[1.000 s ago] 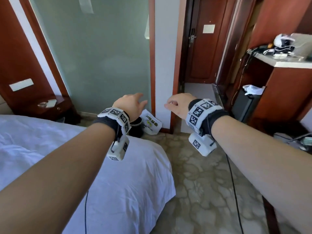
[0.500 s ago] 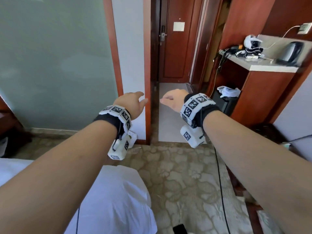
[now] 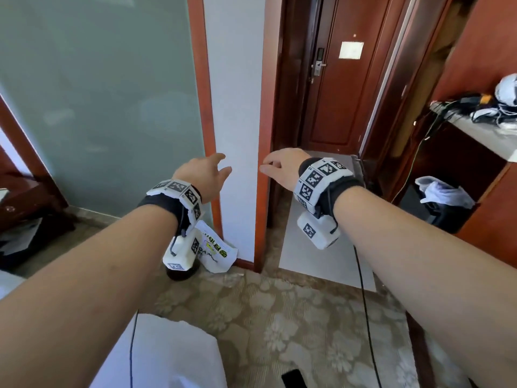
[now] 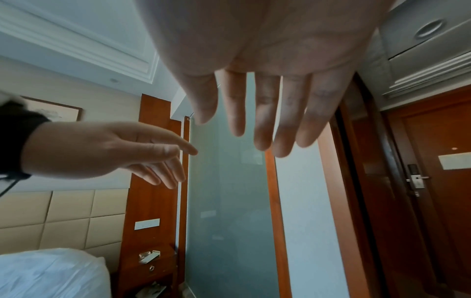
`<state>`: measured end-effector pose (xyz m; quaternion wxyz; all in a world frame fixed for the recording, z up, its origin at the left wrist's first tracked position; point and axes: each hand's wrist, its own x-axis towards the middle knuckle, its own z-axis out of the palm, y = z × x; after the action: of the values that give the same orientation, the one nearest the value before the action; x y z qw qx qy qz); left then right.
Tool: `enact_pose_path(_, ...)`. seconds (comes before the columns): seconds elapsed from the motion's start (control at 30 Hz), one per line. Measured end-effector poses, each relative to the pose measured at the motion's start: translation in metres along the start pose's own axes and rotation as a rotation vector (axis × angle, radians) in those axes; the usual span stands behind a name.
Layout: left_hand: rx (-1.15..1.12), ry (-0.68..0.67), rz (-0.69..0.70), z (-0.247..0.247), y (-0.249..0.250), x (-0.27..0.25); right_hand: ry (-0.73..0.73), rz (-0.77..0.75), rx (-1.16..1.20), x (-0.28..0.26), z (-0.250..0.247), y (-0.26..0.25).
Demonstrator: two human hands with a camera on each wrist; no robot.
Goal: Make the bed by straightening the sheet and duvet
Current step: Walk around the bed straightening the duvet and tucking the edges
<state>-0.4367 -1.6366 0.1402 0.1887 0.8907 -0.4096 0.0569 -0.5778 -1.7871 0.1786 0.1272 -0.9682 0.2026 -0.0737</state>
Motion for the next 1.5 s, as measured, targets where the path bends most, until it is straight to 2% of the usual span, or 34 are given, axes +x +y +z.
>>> enact_pose_path(0.2,0.014,0.036,-0.099,0.012,-0.034,0.091,-0.01,-0.085,0.046,0.102,0.009,0.013)
enact_pose_path(0.23,0.012,0.05,-0.112,0.019,-0.041,0.12,-0.011,-0.091,0.032,0.129,0.01,0.017)
enact_pose_path(0.3,0.0,0.044,-0.116,0.026,-0.048,0.14,-0.028,-0.106,0.032,0.149,0.014,0.02)
enact_pose_path(0.47,-0.032,0.056,-0.157,0.041,-0.081,0.235,-0.044,-0.137,-0.024,0.26,0.018,0.03)
enact_pose_path(0.57,-0.007,0.067,-0.241,0.038,-0.116,0.262,-0.05,-0.224,-0.002,0.309,0.027,0.017)
enact_pose_path(0.7,0.048,0.108,-0.417,0.025,-0.177,0.271,-0.091,-0.379,0.03,0.38,0.057,-0.02)
enact_pose_path(0.87,0.206,0.199,-0.735,0.005,-0.251,0.217,-0.216,-0.703,0.025,0.442,0.107,-0.106)
enact_pose_path(1.0,0.279,0.2,-1.108,-0.01,-0.275,0.128,-0.345,-1.019,0.048,0.44,0.145,-0.186)
enact_pose_path(1.13,0.273,0.266,-1.461,0.006,-0.246,0.027,-0.503,-1.301,0.004,0.392,0.193,-0.252)
enact_pose_path(1.3,0.251,0.305,-1.832,0.049,-0.196,-0.091,-0.725,-1.563,-0.119,0.299,0.249,-0.294)
enact_pose_path(1.4,0.227,0.31,-1.944,0.079,-0.183,-0.136,-0.779,-1.655,-0.136,0.257,0.289,-0.307)
enact_pose_path(1.5,0.156,0.304,-1.987,0.123,-0.188,-0.162,-0.816,-1.714,-0.201,0.229,0.337,-0.311)
